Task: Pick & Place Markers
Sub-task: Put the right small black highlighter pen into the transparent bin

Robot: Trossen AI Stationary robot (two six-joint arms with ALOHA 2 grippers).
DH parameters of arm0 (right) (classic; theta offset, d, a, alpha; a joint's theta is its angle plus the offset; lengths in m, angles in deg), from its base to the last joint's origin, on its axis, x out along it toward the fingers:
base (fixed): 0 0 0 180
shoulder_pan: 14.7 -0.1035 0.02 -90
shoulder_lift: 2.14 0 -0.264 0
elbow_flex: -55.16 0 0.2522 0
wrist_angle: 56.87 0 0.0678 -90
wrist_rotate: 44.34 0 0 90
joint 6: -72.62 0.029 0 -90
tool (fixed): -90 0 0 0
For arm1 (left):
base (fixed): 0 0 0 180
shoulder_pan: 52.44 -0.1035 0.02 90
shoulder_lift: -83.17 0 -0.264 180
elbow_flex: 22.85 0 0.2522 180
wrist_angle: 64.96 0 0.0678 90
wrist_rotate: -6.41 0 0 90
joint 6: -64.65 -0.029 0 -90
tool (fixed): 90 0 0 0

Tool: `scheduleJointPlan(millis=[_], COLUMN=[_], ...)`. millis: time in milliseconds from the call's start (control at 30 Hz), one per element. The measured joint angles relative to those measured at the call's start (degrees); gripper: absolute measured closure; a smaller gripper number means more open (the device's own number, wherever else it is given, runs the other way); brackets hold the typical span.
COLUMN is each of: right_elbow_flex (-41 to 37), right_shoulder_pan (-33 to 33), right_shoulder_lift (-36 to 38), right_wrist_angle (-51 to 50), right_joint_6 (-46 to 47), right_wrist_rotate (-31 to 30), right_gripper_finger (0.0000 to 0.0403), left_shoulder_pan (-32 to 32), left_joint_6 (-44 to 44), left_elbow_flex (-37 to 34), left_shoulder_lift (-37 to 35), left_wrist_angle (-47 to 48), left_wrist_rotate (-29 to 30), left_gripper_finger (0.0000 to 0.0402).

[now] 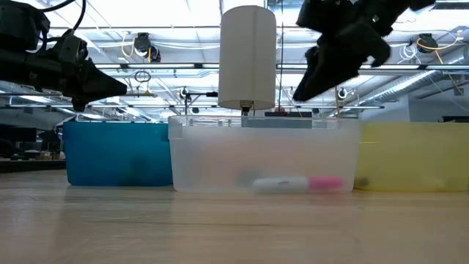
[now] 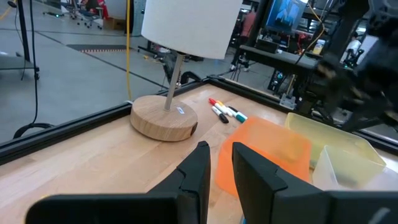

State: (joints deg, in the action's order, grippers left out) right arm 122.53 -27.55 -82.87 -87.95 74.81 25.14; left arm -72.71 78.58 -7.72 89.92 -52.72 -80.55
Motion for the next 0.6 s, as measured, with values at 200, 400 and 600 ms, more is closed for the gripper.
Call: scheduleJointPlan(millis=[200,400,600], right_elbow_flex=[0.02,0.02,-0.02], right_shoulder_pan=[2.56,11.34,27.96], right_shoulder_lift=[7.26,9.74,7.26], right_wrist_angle=[-1.81,-7.57,-22.31], right_joint_6=[0.23,11.82,28.61], right_wrist_rotate=[-12.56,-16.50,-3.55], right_gripper_finger=[0.0277,0.0280,0.0260], left_shoulder_pan=[0.00,0.00,0.02], left_joint_6=[0.00,0.00,0.00], left_elbow_flex=[0.00,0.00,0.00], left_shoulder_lift=[0.00,0.00,0.00], left_wrist_angle=[0.00,-0.02,-0.02], left_wrist_rotate=[0.01,0.01,0.00], left_gripper_finger=[0.0330,0.0330,0.0330])
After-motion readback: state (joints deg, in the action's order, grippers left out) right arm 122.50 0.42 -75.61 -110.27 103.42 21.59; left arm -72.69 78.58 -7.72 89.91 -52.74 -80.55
